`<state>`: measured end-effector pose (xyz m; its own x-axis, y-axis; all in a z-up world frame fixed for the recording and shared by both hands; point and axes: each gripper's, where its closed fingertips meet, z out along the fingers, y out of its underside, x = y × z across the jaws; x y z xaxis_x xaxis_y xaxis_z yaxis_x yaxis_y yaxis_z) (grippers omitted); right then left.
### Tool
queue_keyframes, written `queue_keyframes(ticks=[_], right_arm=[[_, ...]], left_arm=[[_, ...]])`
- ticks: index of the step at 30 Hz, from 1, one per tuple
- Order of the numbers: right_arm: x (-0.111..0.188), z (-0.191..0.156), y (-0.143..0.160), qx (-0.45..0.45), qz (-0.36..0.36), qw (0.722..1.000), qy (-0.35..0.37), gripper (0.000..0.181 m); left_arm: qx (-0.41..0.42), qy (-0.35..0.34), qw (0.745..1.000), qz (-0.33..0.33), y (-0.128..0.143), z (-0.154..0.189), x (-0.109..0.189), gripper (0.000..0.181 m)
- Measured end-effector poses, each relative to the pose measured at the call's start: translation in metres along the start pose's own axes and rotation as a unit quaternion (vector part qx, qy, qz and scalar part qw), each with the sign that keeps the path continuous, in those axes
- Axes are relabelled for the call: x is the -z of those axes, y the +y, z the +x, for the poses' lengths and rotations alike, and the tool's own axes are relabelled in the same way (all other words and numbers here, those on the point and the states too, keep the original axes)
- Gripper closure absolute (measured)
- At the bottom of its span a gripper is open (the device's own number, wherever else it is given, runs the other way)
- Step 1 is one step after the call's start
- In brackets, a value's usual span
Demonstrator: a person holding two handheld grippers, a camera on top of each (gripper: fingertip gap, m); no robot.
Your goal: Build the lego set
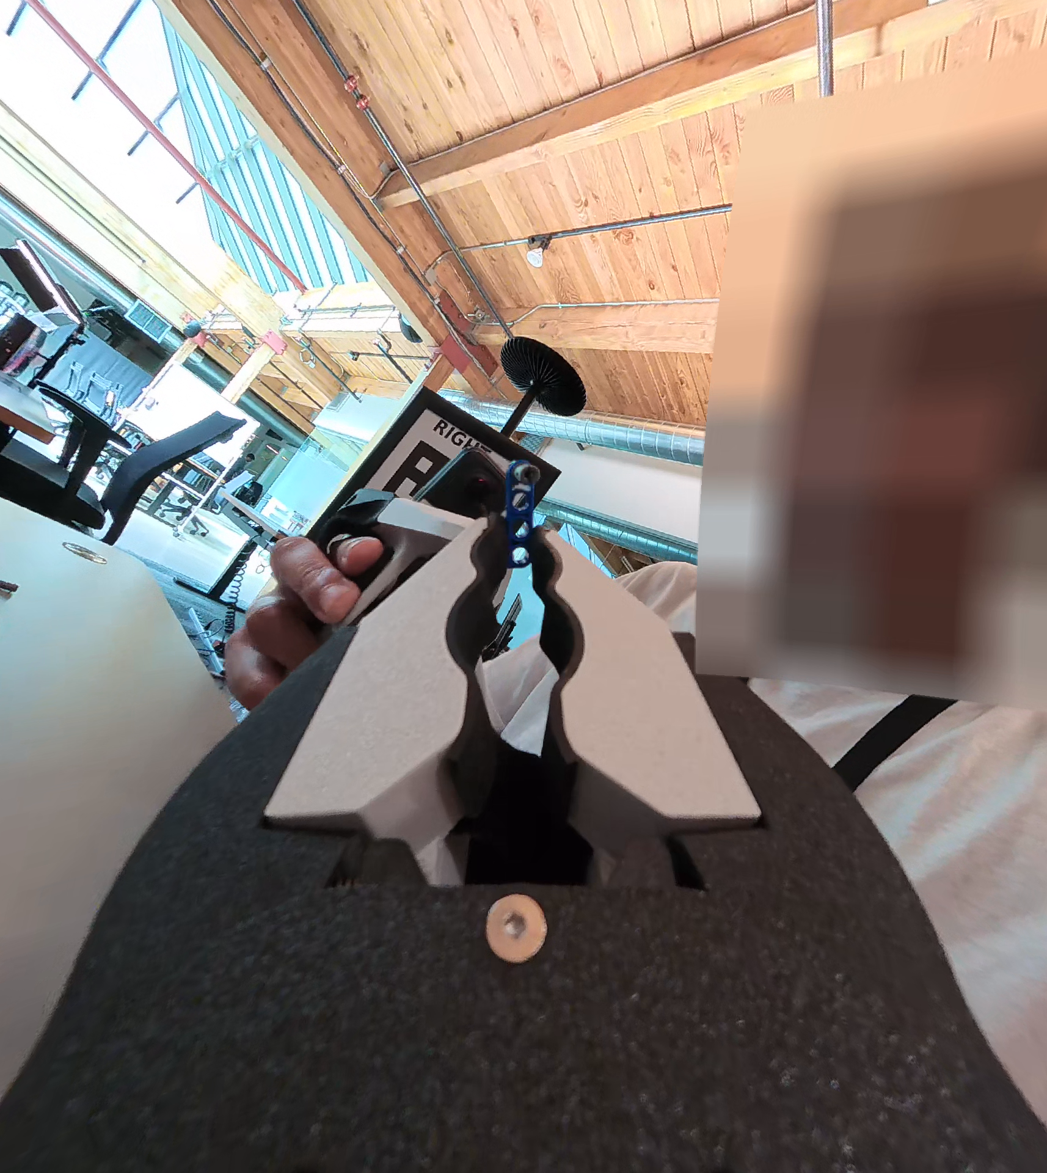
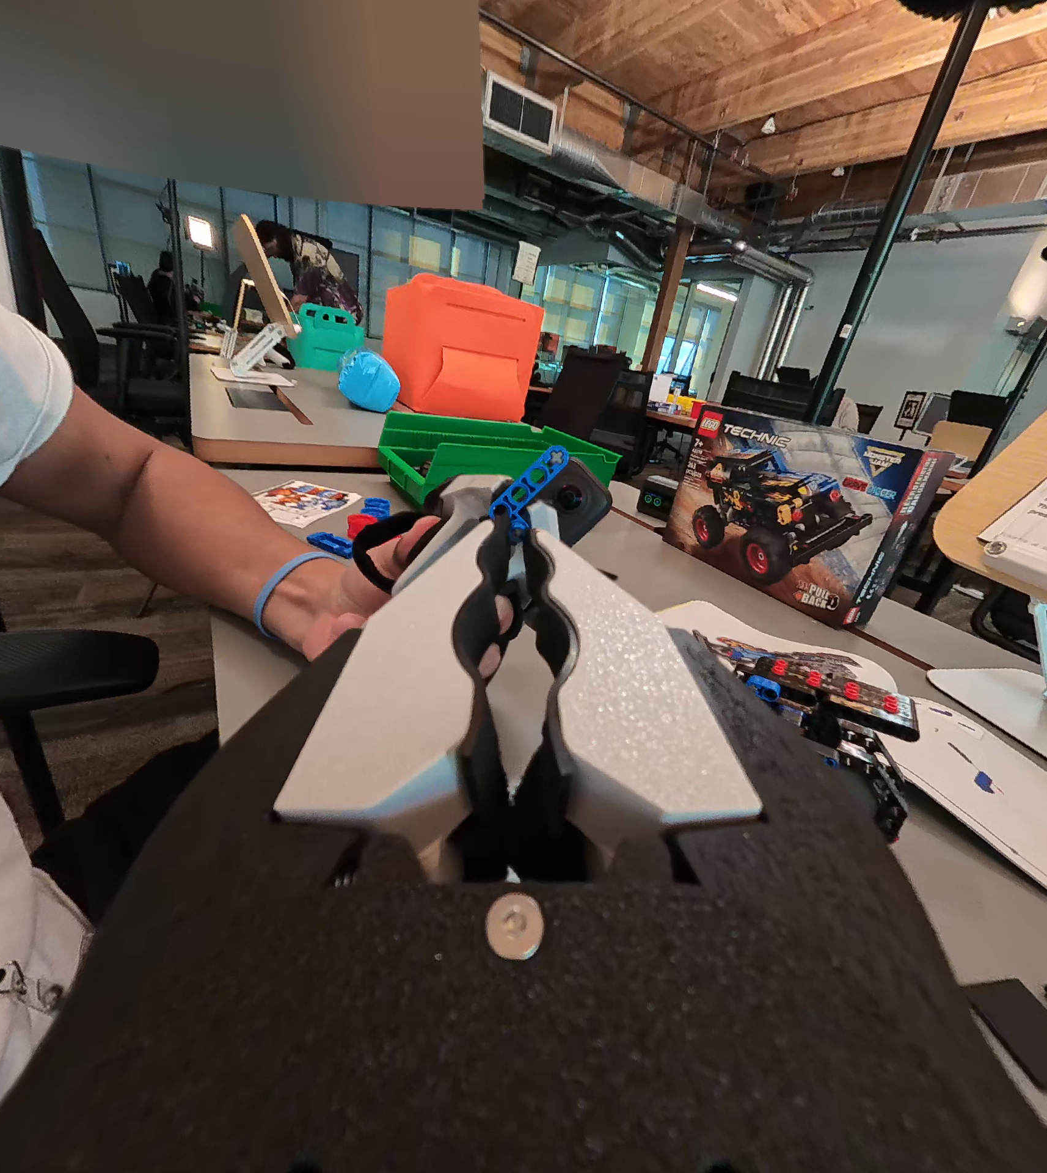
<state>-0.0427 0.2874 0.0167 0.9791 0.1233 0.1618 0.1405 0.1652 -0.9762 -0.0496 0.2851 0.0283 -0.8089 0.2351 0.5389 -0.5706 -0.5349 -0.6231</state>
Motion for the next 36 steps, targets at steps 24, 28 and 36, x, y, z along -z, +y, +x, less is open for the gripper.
queue_keyframes(ticks=[24,28,36], right_arm=[[0.001,0.007,0.009,-0.056,-0.023,0.998,-0.008,0.177],[0.001,0.010,0.014,-0.068,-0.043,0.997,-0.012,0.176],[0.007,0.010,0.022,-0.028,-0.067,0.997,0.014,0.177]], left_arm=[[-0.031,-0.049,0.998,-0.019,0.000,-0.013,0.003,0.176],[-0.035,-0.070,0.996,-0.033,0.000,-0.018,0.006,0.176],[-0.039,-0.103,0.992,-0.056,0.006,-0.026,0.008,0.176]])
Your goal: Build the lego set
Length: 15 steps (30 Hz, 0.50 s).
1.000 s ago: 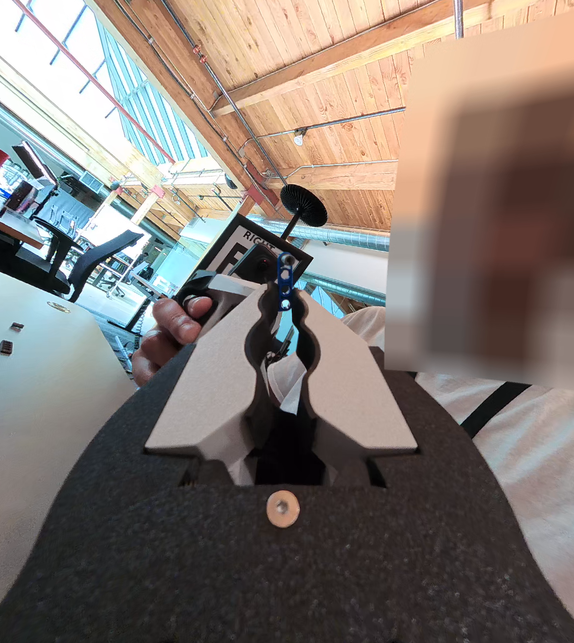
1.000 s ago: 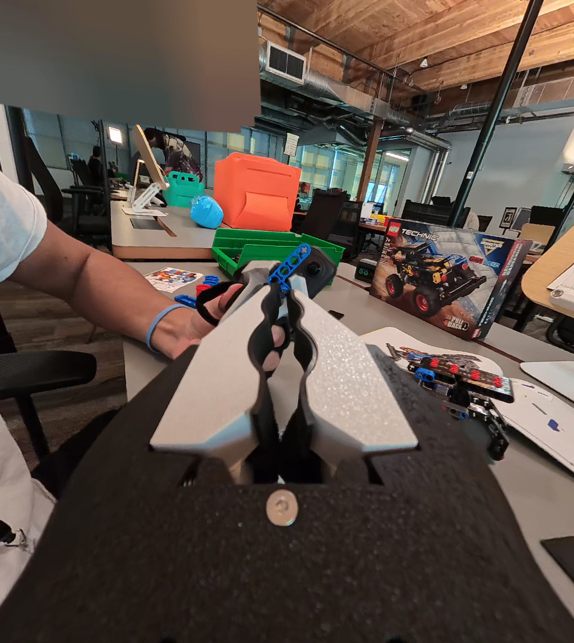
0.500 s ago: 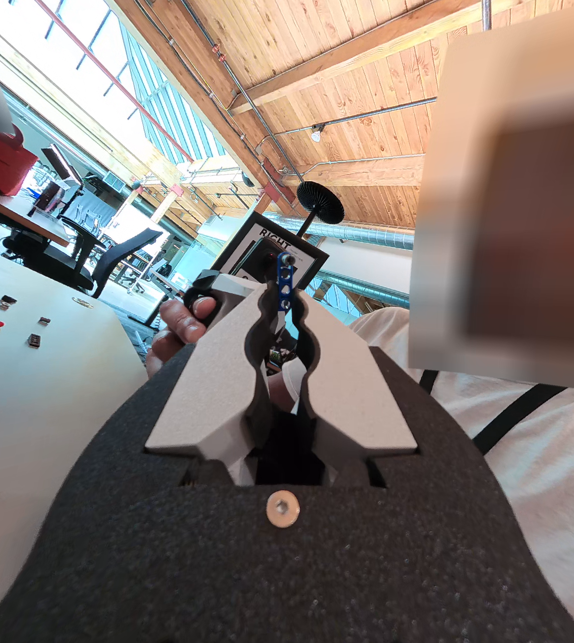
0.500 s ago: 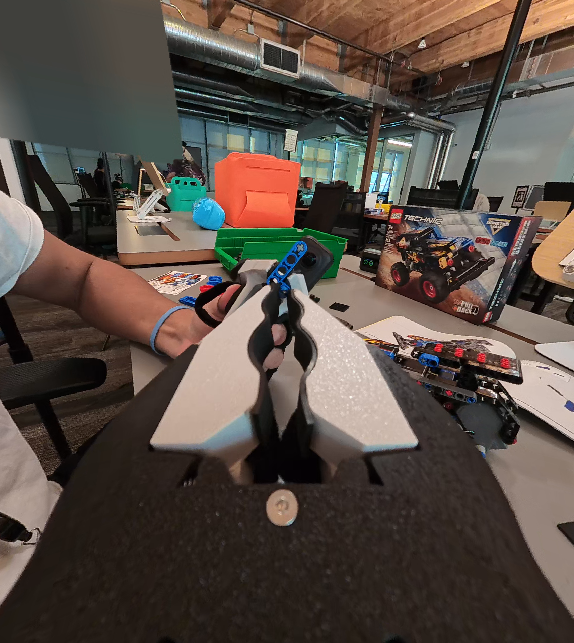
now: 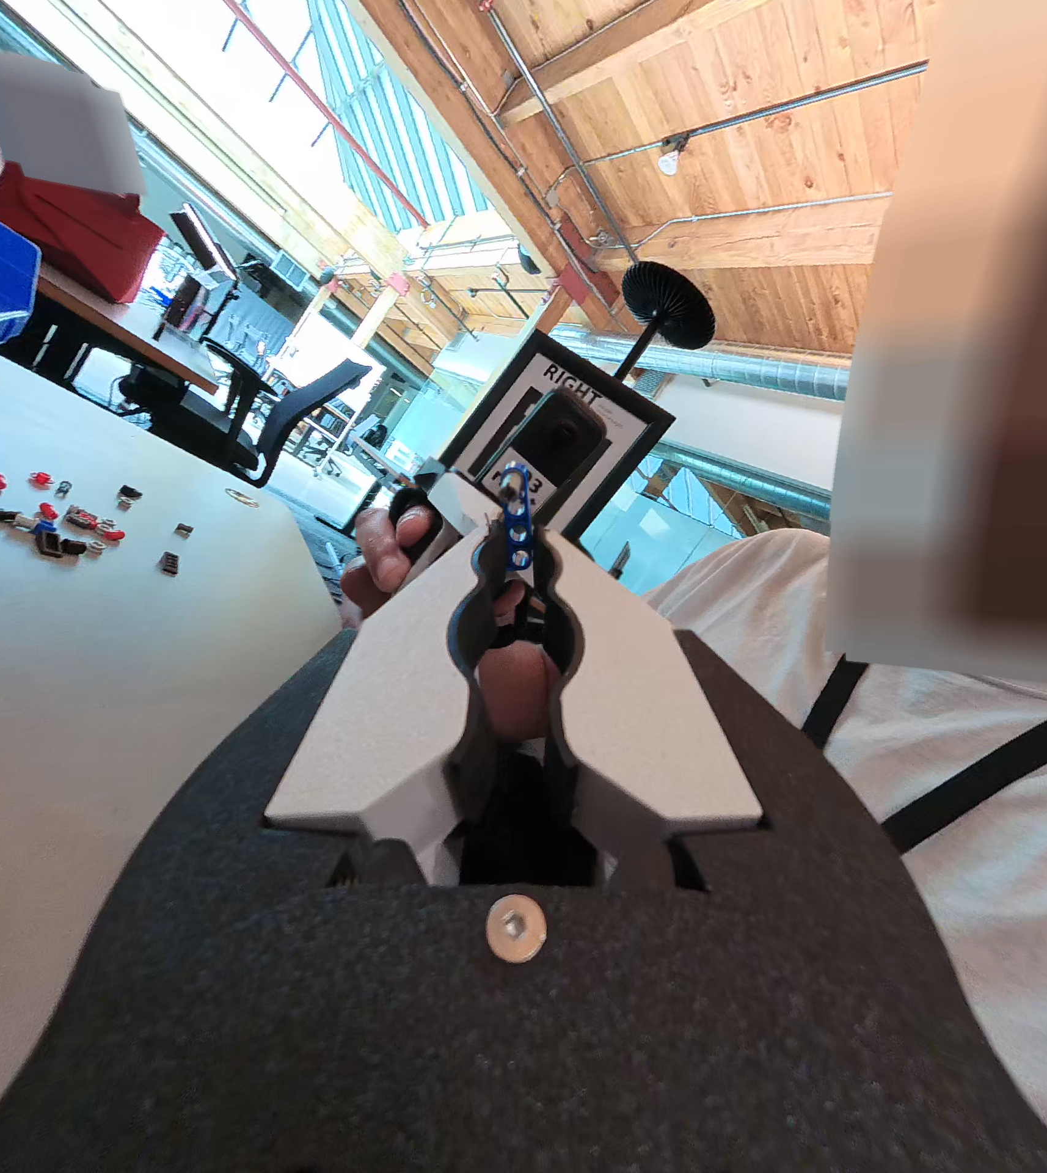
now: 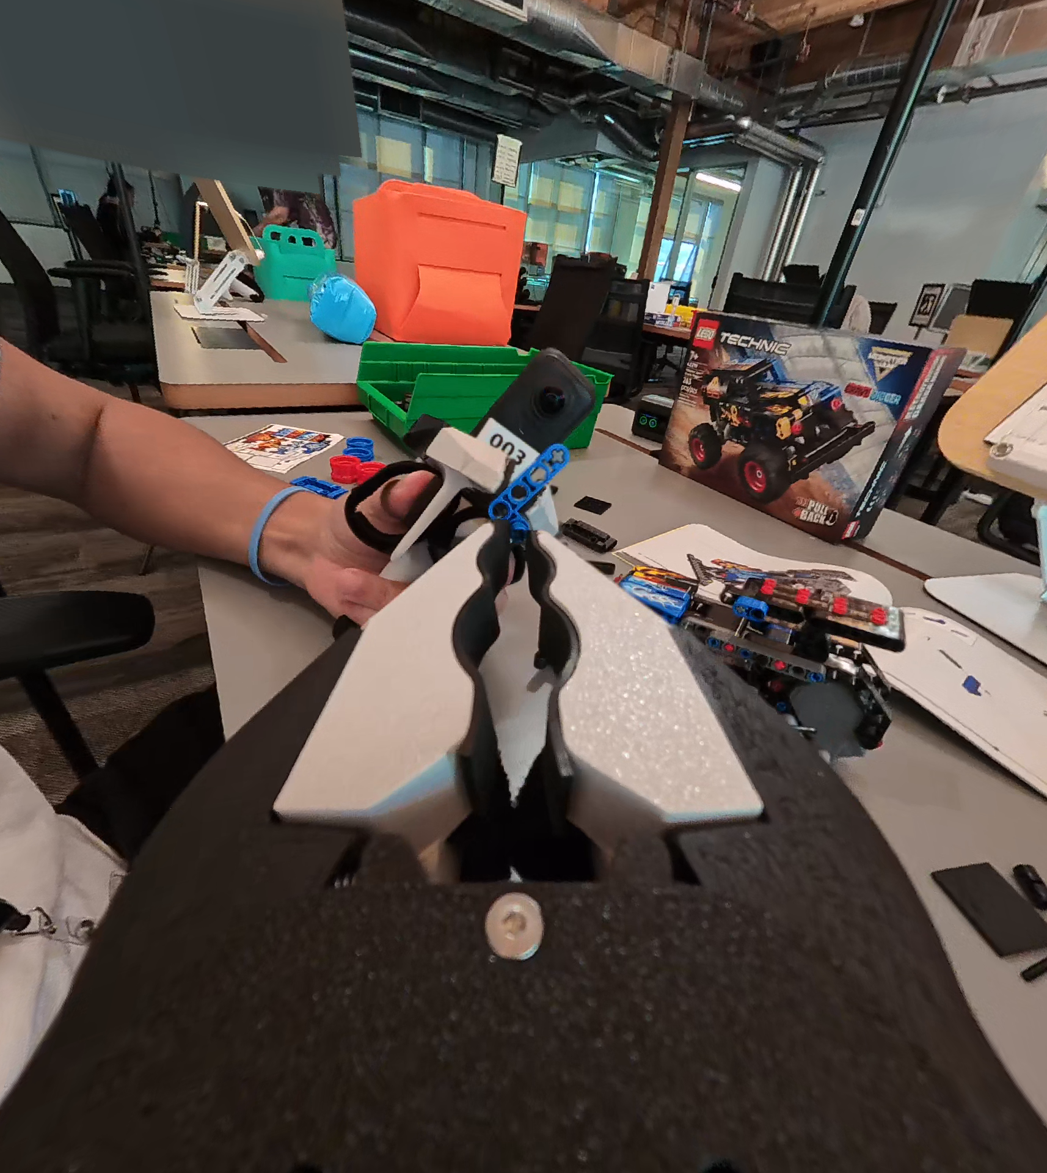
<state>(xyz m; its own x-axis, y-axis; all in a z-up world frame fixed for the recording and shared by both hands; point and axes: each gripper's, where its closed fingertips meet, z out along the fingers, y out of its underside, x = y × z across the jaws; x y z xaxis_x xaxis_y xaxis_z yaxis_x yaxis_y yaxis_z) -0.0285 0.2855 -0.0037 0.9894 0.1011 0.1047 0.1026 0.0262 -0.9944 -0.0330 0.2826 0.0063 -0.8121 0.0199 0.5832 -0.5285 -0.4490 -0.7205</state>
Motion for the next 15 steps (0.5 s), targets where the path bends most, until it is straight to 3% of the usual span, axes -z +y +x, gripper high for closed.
queue_keyframes(ticks=[5,10,15], right_arm=[[0.002,0.008,0.007,0.015,-0.013,0.999,0.038,0.177],[0.010,0.018,0.006,0.041,-0.014,0.996,0.078,0.177],[0.010,0.014,0.003,-0.117,0.027,0.993,0.006,0.177]], left_arm=[[-0.078,-0.067,0.995,-0.018,0.001,-0.011,0.002,0.170],[-0.185,-0.142,0.971,-0.040,-0.001,-0.019,0.007,0.164],[-0.247,-0.177,0.951,-0.055,0.001,-0.020,0.006,0.160]])
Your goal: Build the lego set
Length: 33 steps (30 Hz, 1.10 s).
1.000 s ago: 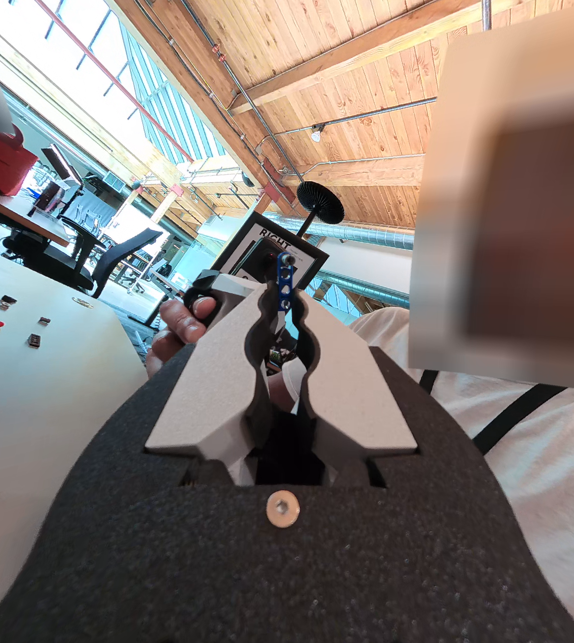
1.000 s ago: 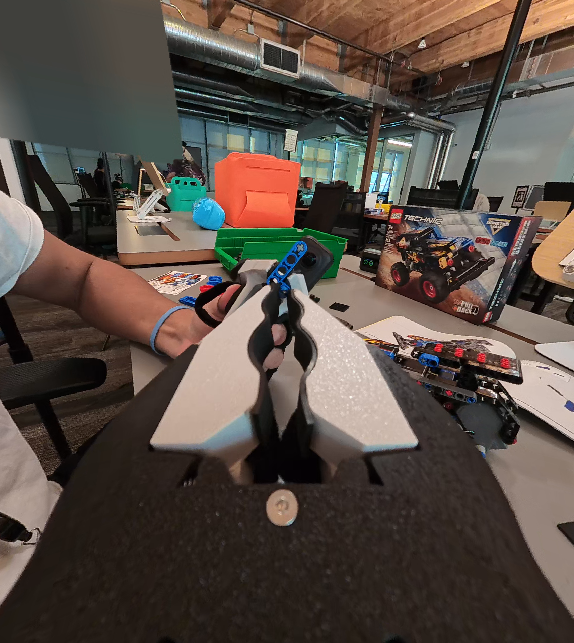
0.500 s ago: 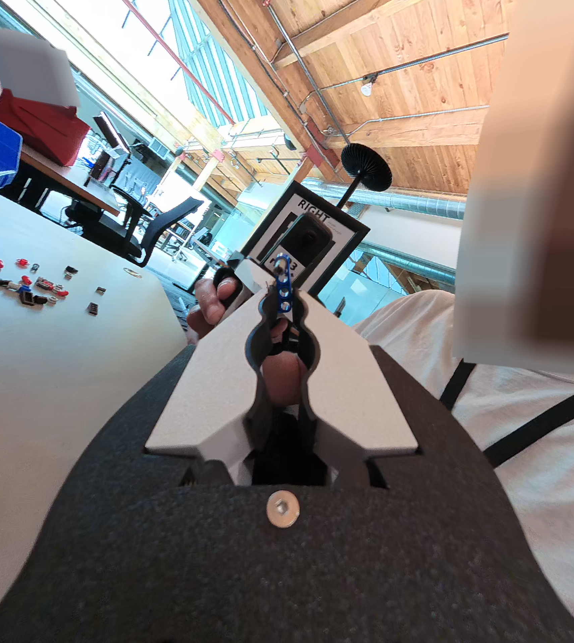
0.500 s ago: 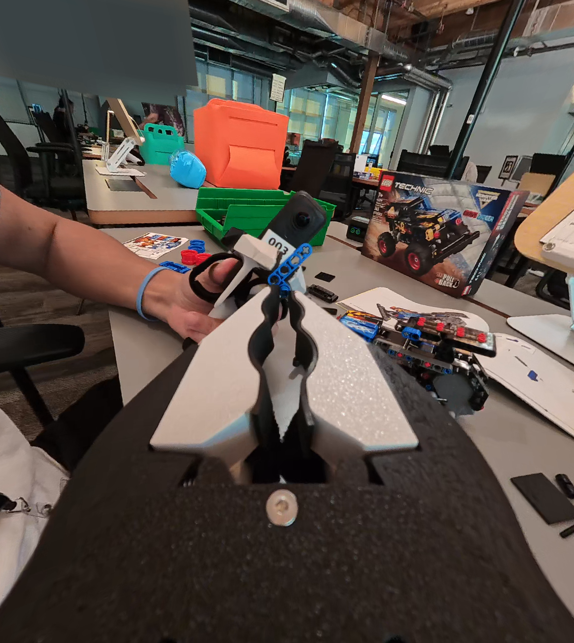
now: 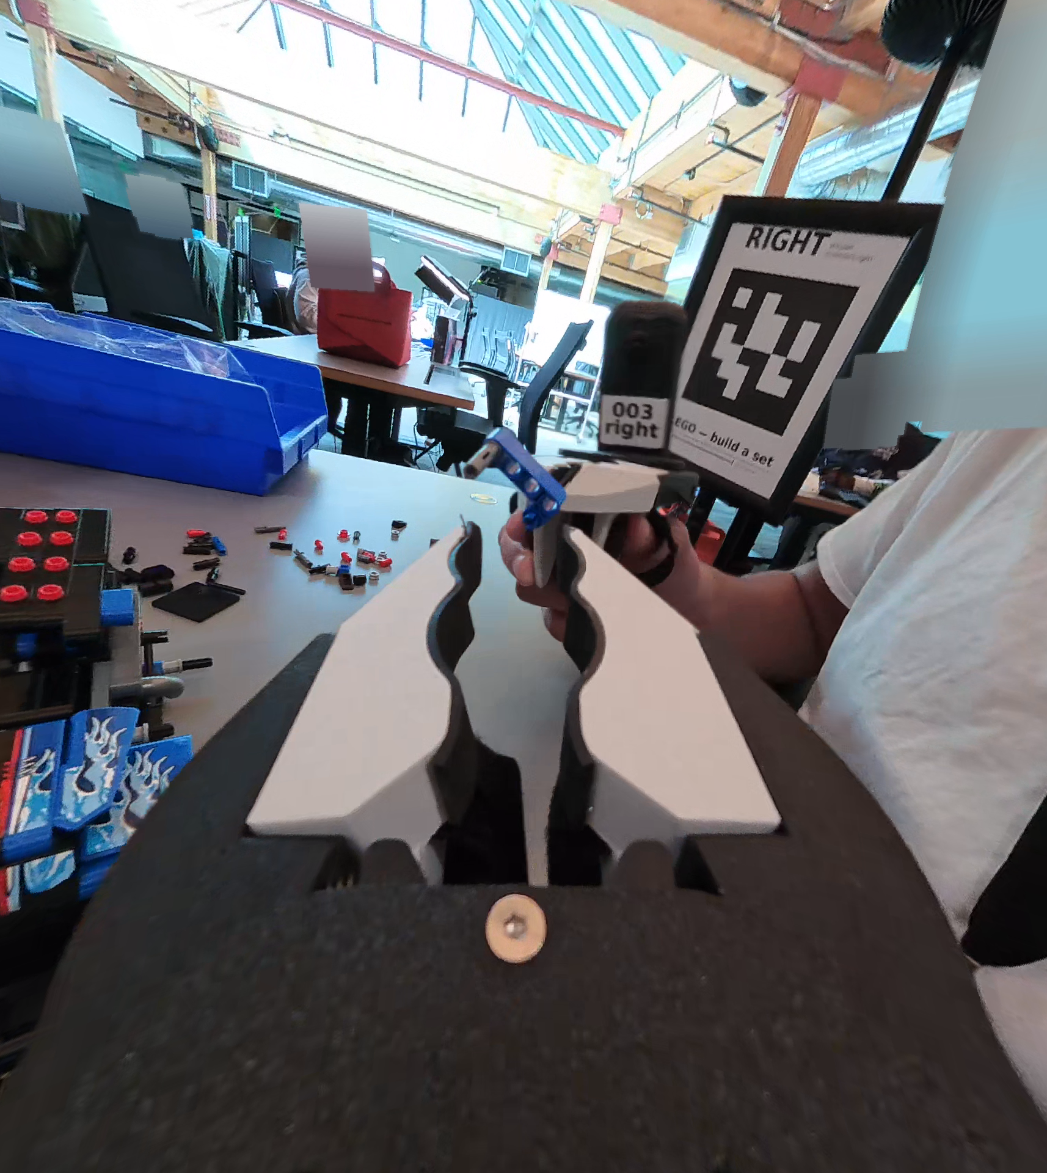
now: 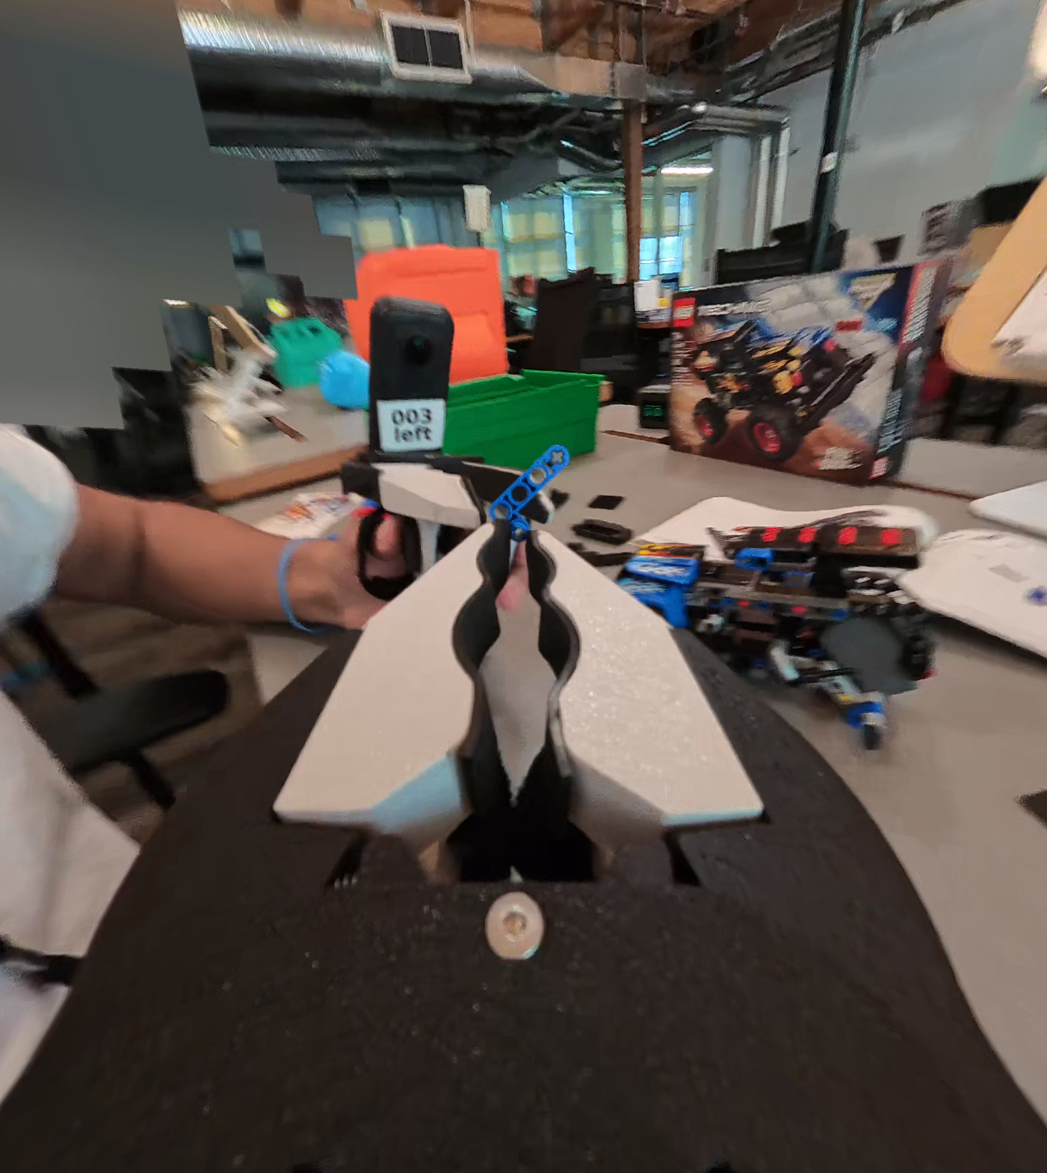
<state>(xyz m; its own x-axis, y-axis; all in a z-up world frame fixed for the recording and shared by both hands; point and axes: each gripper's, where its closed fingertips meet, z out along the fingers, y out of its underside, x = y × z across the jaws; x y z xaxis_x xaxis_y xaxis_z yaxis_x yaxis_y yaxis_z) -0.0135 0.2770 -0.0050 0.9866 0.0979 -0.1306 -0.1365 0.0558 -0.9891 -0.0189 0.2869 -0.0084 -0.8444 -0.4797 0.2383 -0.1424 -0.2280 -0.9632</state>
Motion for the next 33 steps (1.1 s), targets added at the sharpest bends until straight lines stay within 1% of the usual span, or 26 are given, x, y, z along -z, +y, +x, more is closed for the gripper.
queue_keyframes(ticks=[2,4,7,11,13,17,21,24,25,26,27,29,31,33], right_arm=[[0.000,-0.002,-0.001,-0.083,0.012,0.996,-0.043,0.177],[-0.002,-0.001,-0.002,-0.164,0.020,0.983,-0.076,0.177],[-0.007,-0.008,0.000,-0.280,0.012,0.949,-0.143,0.177],[-0.011,-0.011,0.000,-0.383,0.021,0.902,-0.199,0.177],[-0.013,-0.009,0.003,-0.404,0.023,0.891,-0.206,0.177],[-0.014,-0.004,0.010,-0.395,0.021,0.898,-0.192,0.177],[-0.014,-0.002,0.014,-0.351,0.009,0.921,-0.168,0.177],[-0.014,0.000,0.017,-0.324,-0.005,0.934,-0.148,0.176],[-0.013,0.001,0.018,-0.311,-0.011,0.940,-0.139,0.175],[-0.012,0.003,0.019,-0.296,-0.017,0.947,-0.128,0.169],[-0.012,0.007,0.022,-0.276,-0.025,0.955,-0.106,0.161],[-0.010,0.016,0.025,-0.218,-0.039,0.973,-0.060,0.152],[-0.010,0.020,0.027,-0.153,-0.056,0.987,-0.018,0.148],[-0.011,0.019,0.030,-0.104,-0.073,0.992,0.006,0.148]], left_arm=[[-0.018,-0.003,1.000,-0.018,0.005,0.002,-0.002,0.155],[-0.054,-0.015,0.998,-0.037,0.010,0.002,-0.004,0.152],[-0.113,-0.042,0.992,-0.047,0.012,0.001,-0.004,0.152],[-0.146,-0.048,0.987,-0.045,0.011,0.004,-0.004,0.163],[-0.153,-0.050,0.986,-0.040,0.009,0.006,-0.004,0.166],[-0.160,-0.068,0.984,-0.041,0.008,0.001,-0.002,0.174],[-0.160,-0.071,0.983,-0.047,0.009,-0.002,-0.001,0.175],[-0.196,-0.085,0.975,-0.060,0.012,-0.004,-0.001,0.175],[-0.217,-0.096,0.969,-0.068,0.013,-0.006,-0.001,0.175],[-0.242,-0.112,0.961,-0.079,0.015,-0.009,-0.001,0.175],[-0.269,-0.130,0.950,-0.091,0.016,-0.012,-0.001,0.176],[-0.328,-0.163,0.923,-0.115,0.019,-0.018,0.001,0.176],[-0.378,-0.187,0.897,-0.134,0.022,-0.022,0.001,0.176],[-0.403,-0.197,0.882,-0.146,0.025,-0.023,0.000,0.176]])
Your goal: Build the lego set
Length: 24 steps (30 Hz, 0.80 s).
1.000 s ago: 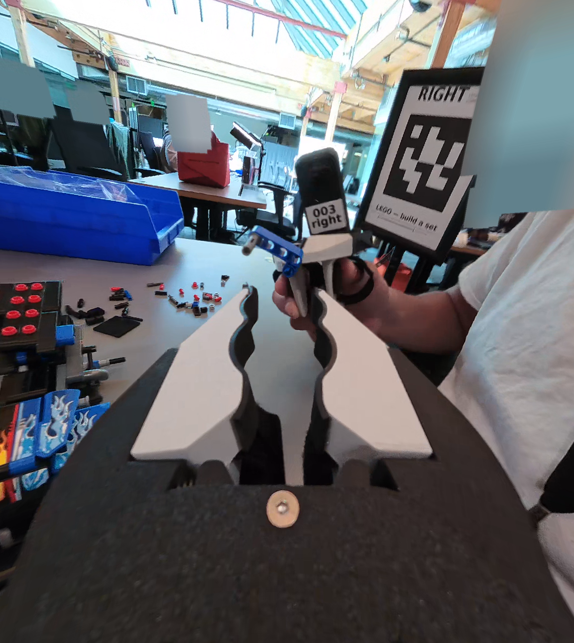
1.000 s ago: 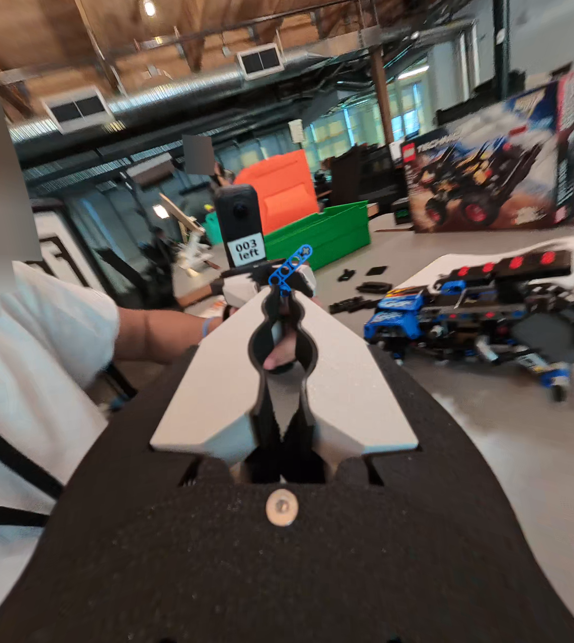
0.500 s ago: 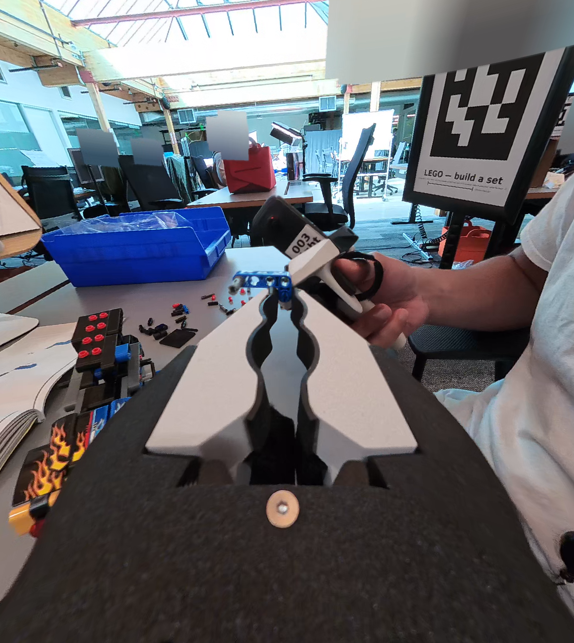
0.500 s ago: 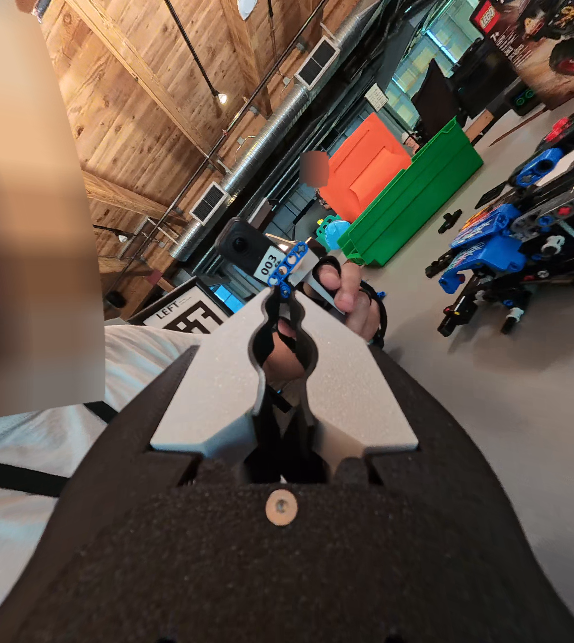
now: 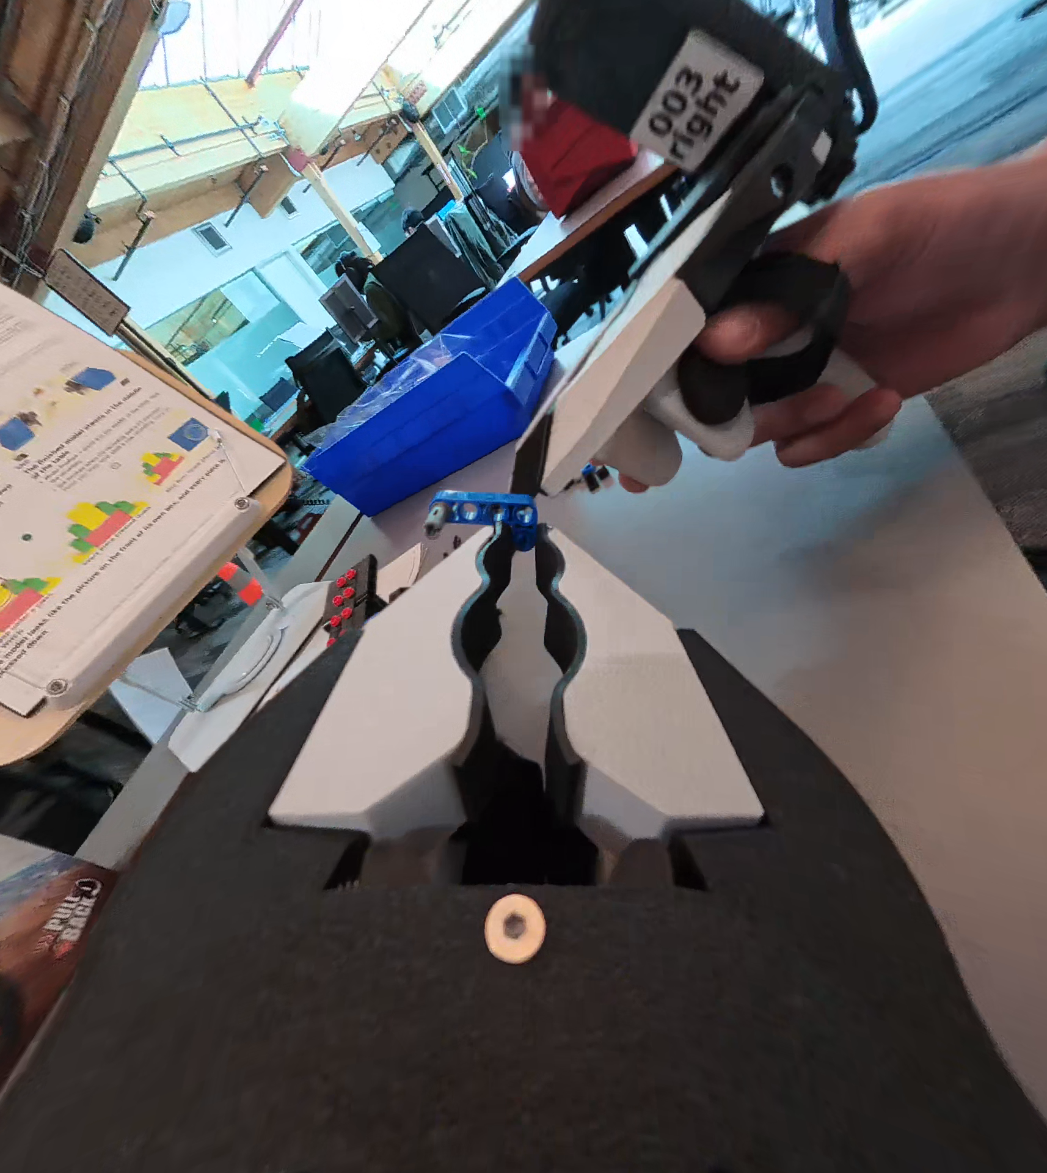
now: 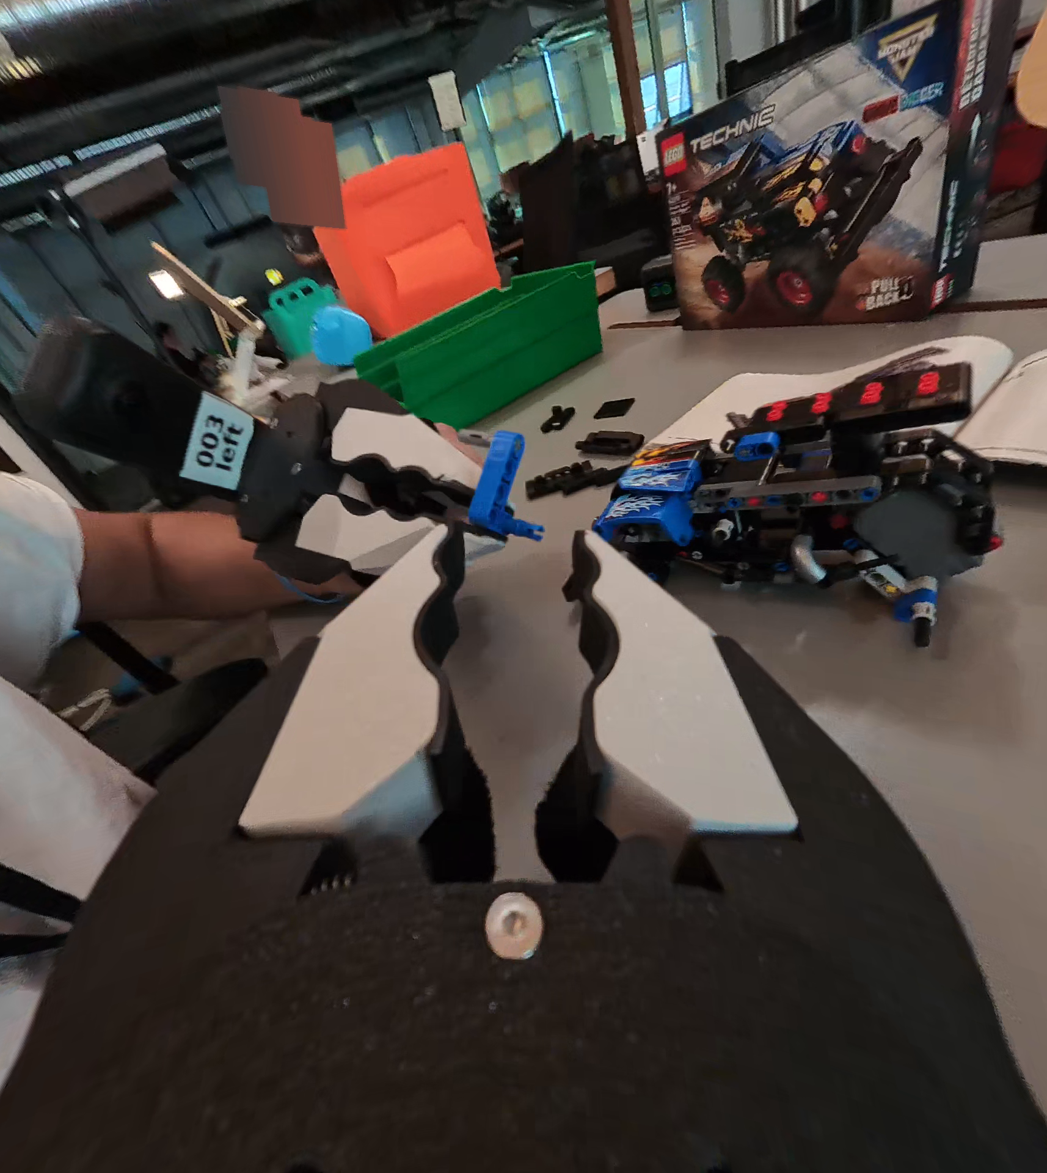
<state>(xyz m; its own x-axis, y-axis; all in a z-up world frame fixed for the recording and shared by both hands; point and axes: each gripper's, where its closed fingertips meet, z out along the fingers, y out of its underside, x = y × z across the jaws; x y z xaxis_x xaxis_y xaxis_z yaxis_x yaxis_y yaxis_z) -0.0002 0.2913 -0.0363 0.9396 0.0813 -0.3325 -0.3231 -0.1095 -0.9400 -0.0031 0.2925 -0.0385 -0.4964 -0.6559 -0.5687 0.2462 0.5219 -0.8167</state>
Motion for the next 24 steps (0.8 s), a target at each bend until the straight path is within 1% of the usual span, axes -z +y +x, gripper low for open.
queue_keyframes(ticks=[3,5,7,9,11,13,14,16,18,19,21,22,24], right_arm=[[-0.001,-0.001,-0.001,0.053,-0.005,0.998,0.034,0.149],[-0.001,-0.002,-0.001,0.088,-0.013,0.995,0.050,0.159],[-0.004,-0.004,0.003,0.101,-0.028,0.993,0.053,0.163],[-0.005,-0.006,0.005,0.092,-0.029,0.994,0.045,0.166],[-0.004,-0.012,0.003,0.051,-0.021,0.998,0.008,0.165],[-0.002,-0.027,0.000,-0.015,-0.012,0.997,-0.076,0.167],[0.000,-0.032,0.000,-0.057,-0.015,0.991,-0.116,0.168],[0.005,-0.041,-0.006,-0.138,-0.008,0.972,-0.190,0.172],[0.007,-0.044,-0.007,-0.184,-0.007,0.956,-0.228,0.173],[0.007,-0.043,-0.006,-0.187,-0.007,0.955,-0.229,0.173],[0.006,-0.036,0.000,-0.163,-0.016,0.965,-0.203,0.174],[0.005,-0.031,0.003,-0.133,-0.027,0.975,-0.176,0.174],[0.006,-0.019,0.010,-0.022,-0.065,0.992,-0.103,0.174]], left_arm=[[-0.021,-0.002,1.000,-0.017,0.006,0.004,-0.003,0.176],[-0.043,-0.004,0.999,-0.021,0.009,0.007,-0.004,0.175],[-0.057,0.004,0.998,-0.014,0.007,0.012,-0.004,0.175],[-0.066,0.008,0.998,0.004,0.002,0.015,-0.002,0.175],[-0.050,0.025,0.998,0.031,-0.004,0.017,0.000,0.175],[-0.010,0.060,0.996,0.068,-0.016,0.022,0.005,0.175],[0.012,0.077,0.994,0.083,-0.021,0.024,0.008,0.176],[0.049,0.107,0.987,0.113,-0.030,0.027,0.012,0.175],[0.070,0.122,0.983,0.122,-0.032,0.029,0.013,0.176],[0.075,0.124,0.983,0.115,-0.029,0.030,0.012,0.174],[0.083,0.130,0.984,0.084,-0.020,0.032,0.009,0.171],[0.089,0.131,0.985,0.066,-0.016,0.033,0.006,0.170],[0.096,0.139,0.985,0.030,-0.005,0.038,0.001,0.156]])
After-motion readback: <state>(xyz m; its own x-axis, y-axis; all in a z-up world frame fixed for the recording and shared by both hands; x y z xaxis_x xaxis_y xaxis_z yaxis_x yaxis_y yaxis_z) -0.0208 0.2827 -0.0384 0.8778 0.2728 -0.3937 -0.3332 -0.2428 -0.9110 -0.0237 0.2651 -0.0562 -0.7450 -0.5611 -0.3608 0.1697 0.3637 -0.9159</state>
